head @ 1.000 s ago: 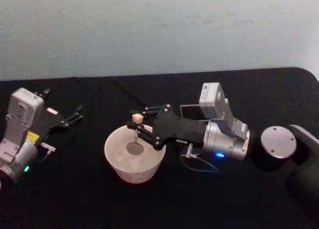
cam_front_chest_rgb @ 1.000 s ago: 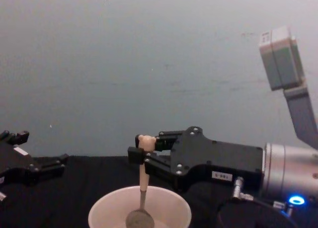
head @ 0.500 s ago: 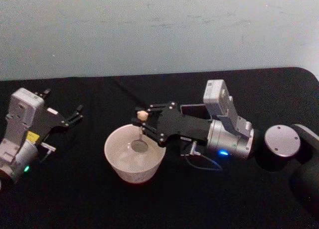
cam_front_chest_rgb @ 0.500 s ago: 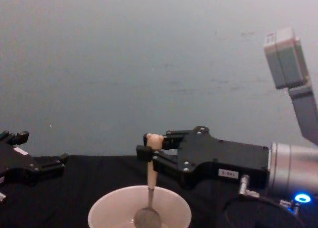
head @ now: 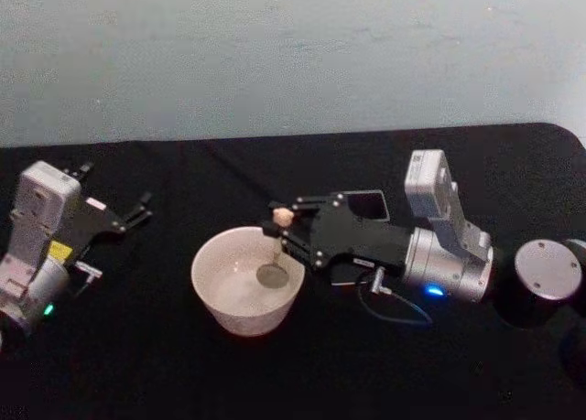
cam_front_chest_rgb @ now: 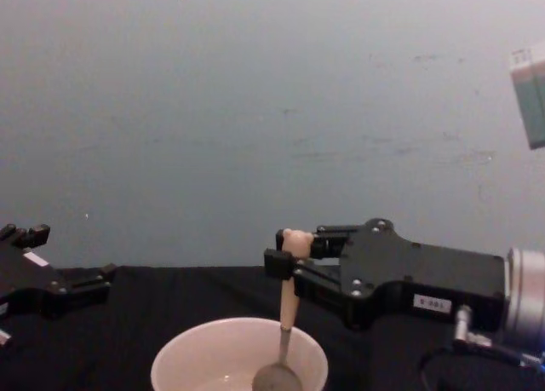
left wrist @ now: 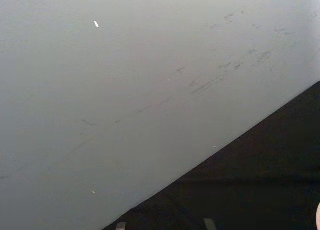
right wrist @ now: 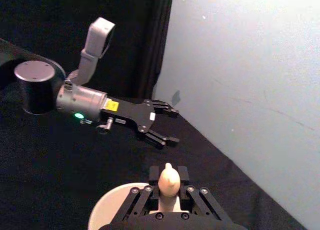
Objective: Pick up the stirring spoon with one hand, stir inside the cup, then place it back in its original position.
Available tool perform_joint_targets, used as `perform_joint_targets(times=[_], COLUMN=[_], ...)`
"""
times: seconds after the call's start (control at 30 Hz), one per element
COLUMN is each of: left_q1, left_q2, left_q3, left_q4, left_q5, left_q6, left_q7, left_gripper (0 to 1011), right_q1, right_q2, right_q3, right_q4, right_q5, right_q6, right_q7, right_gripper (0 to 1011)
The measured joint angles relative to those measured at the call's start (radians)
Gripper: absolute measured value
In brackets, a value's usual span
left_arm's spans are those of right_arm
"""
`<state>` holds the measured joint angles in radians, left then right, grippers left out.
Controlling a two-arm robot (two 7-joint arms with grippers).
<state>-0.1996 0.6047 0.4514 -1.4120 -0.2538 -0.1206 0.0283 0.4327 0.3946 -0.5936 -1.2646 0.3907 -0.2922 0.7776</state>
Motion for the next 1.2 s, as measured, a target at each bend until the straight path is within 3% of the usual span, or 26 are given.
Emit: perform_joint_targets(times=[0.23, 0.5, 0.87, 1.2], left_q1=[0.0, 0.0, 0.0, 0.0], left_q2=[0.0, 0.0, 0.0, 0.0], left_q3=[0.0, 0.0, 0.0, 0.0], left_q4=[0.0, 0.0, 0.0, 0.0], left_q5=[0.0, 0.0, 0.0, 0.0], left_q6=[0.0, 0.0, 0.0, 0.0], left_q7=[0.0, 0.0, 0.0, 0.0], left_gripper=[1001, 1001, 1001, 1001], right_q1=[-0.03, -0.027, 0.026, 0.063], right_q2=[0.02, 0.008, -0.049, -0.081], right_q3=[-0.011, -0.038, -0.058, -0.052], right_q4=[-0.047, -0.049, 0.029, 0.091], right_q5=[0.018, 0.022, 0.003, -0.023], right_q6=[0.013, 0.017, 0.0, -0.012], right_q7=[0.021, 0.04, 0.026, -0.005], right_gripper=[212, 212, 212, 212])
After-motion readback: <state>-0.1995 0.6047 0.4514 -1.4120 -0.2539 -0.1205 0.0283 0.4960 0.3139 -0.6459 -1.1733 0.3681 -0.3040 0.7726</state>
